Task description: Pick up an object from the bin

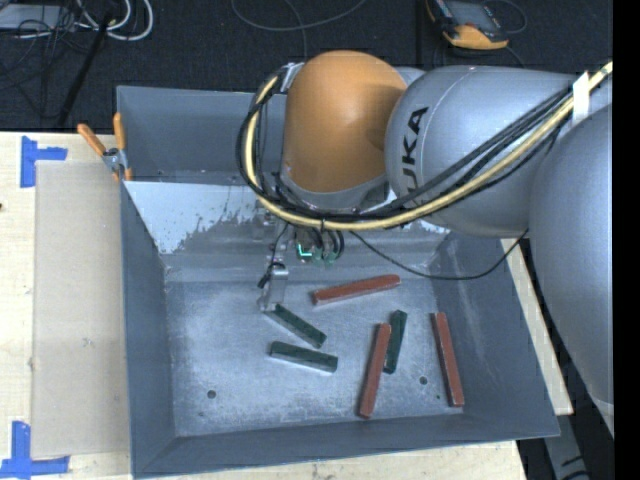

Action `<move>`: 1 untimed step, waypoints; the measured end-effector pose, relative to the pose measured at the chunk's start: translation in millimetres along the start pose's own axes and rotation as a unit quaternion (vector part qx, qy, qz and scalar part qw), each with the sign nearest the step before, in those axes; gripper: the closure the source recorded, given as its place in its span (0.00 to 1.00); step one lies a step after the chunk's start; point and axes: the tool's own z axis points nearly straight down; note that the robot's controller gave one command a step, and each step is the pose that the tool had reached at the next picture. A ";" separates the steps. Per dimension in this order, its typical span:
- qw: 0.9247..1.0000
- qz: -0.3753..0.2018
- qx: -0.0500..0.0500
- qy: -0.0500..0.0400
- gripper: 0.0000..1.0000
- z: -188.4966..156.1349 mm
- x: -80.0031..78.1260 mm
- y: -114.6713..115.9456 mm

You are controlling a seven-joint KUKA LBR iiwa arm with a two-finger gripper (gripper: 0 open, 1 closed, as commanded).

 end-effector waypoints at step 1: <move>0.999 -0.052 0.001 0.002 0.00 76.9 47.0 -61.8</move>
Offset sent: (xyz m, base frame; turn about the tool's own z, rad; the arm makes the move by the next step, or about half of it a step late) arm -0.0445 -0.0593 -0.0717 -0.1066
